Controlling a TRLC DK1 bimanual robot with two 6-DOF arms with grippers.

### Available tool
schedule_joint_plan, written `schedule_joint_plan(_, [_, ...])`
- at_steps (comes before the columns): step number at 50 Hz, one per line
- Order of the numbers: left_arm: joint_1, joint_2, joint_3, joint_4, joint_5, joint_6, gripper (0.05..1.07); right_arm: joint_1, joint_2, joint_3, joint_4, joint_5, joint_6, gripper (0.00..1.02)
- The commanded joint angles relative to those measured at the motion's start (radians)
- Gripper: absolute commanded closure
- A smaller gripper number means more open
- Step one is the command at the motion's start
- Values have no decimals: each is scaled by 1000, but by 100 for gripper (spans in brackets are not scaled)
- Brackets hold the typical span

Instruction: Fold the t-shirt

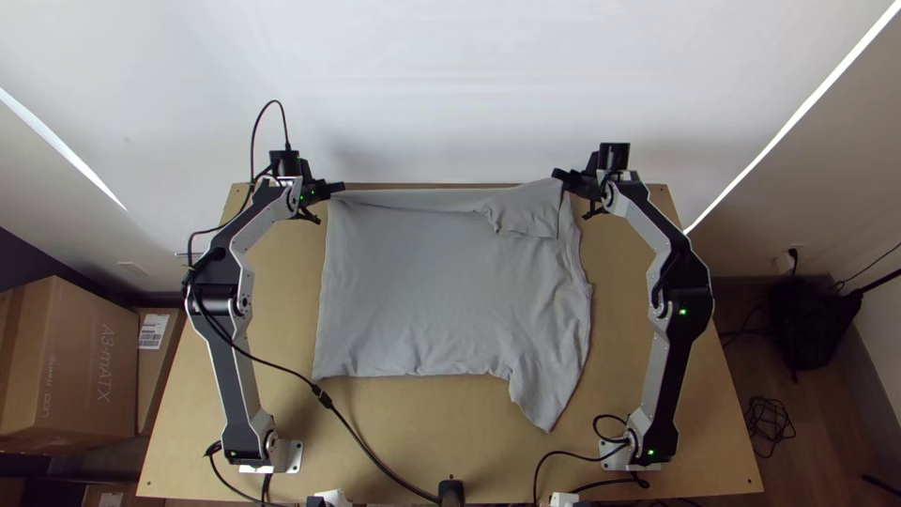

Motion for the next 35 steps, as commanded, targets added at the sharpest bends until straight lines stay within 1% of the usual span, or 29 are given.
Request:
schedule_joint_plan(1, [16,17,68,-18,-15,-32,105,-27,27,76,-18,21,25,100])
schedule_joint_plan(3, [16,13,78,-30,-15,-33,105,-27,25,82,-26,21,27,100])
schedule_joint_plan(9, [13,3,130,-130,-15,-39,105,-24,19,113,-95,21,30,100])
schedule_joint_plan(19, [16,-53,131,-260,-5,-41,105,-18,-9,100,-152,21,33,100])
schedule_joint_plan(27, [20,-73,105,-277,-5,-35,105,-16,-13,88,-152,21,30,100])
schedule_joint_plan(34, [22,-70,94,-255,-12,-27,105,-16,-13,93,-152,21,31,100])
schedule_joint_plan(35, [22,-72,94,-243,-16,-25,102,-15,-13,94,-149,21,31,99])
